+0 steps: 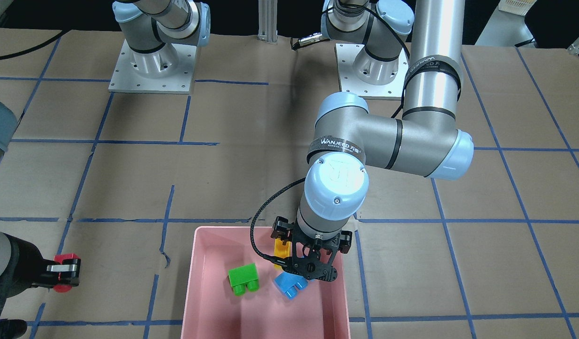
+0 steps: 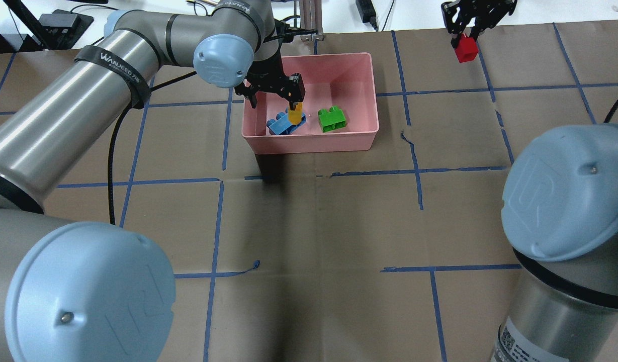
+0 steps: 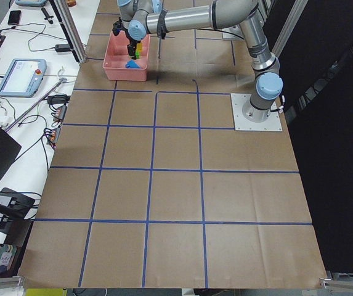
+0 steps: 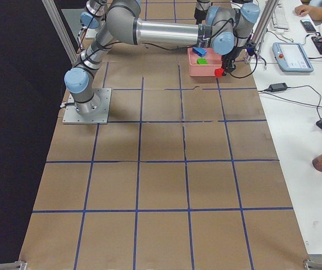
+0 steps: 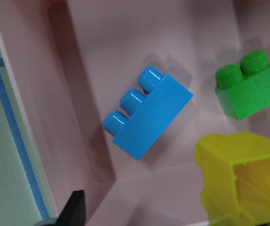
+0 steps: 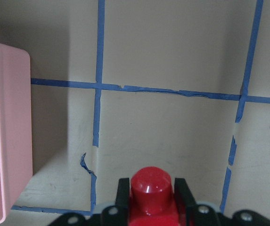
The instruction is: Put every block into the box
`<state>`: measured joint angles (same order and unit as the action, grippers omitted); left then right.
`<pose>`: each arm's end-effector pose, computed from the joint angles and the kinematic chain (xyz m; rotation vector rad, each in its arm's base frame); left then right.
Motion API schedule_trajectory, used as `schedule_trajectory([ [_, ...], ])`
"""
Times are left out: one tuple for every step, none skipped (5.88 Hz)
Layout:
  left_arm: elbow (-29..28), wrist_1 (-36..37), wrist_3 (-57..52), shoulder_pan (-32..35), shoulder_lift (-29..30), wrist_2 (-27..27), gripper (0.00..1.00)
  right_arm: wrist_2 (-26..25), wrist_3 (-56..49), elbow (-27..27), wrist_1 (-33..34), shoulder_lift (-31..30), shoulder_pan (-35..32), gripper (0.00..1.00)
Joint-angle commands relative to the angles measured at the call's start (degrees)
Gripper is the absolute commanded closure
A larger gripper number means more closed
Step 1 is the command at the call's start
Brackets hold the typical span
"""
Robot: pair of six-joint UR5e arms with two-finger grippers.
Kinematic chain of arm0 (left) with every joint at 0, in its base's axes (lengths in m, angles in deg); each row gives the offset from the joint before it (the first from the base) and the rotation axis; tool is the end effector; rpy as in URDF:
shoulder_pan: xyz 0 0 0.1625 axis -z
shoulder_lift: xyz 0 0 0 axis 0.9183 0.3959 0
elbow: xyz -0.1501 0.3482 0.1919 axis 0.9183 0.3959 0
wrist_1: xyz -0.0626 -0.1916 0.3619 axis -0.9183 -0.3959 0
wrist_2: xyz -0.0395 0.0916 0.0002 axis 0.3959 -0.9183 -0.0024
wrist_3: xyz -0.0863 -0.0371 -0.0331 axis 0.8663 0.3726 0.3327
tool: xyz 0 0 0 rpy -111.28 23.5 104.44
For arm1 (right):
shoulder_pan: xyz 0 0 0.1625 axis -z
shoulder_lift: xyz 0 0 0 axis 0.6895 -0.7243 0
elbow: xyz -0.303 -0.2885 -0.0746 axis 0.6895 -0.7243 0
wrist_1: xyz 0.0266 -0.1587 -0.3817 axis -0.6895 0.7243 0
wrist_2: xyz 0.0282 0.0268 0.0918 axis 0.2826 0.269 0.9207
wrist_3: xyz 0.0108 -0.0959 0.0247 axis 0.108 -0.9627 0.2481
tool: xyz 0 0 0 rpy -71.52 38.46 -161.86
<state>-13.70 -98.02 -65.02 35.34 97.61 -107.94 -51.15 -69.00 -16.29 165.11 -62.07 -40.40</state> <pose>-0.2813 -0.6685 0.2979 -0.3307 -3.1011 -0.0603 0.0533 -0.7570 0.4029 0.1357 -3.1353 -0.0990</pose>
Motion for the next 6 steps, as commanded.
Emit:
schedule_trajectory([
  [-0.05, 0.0, -0.07, -0.07, 0.0, 0.0, 0.0, 0.03, 1.36, -0.31, -0.94, -0.43, -0.38, 0.9],
  [-0.13, 0.0, 0.01, -0.33, -0.17, 0.0, 0.0, 0.2, 1.8, -0.31, -0.94, -0.51, -0.64, 0.9],
  [0.13, -1.3, -0.07, -2.08, -1.39, 0.17, 0.0, 1.34, 8.16, -0.31, -0.77, -0.43, -3.43, 0.9],
  [0.13, -5.32, -0.07, -3.83, -4.54, 0.09, 0.0, 1.52, 14.75, -0.39, 0.02, -0.08, -7.46, 0.9],
  [0.13, -12.06, -0.07, -5.59, -8.92, 0.08, 0.0, 4.05, 21.86, -0.4, 2.72, 1.14, -11.24, 0.9],
  [0.39, -15.52, 0.01, -5.78, -12.44, 0.0, 0.0, 4.59, 27.85, -0.31, 5.27, 3.24, -15.2, 0.9],
])
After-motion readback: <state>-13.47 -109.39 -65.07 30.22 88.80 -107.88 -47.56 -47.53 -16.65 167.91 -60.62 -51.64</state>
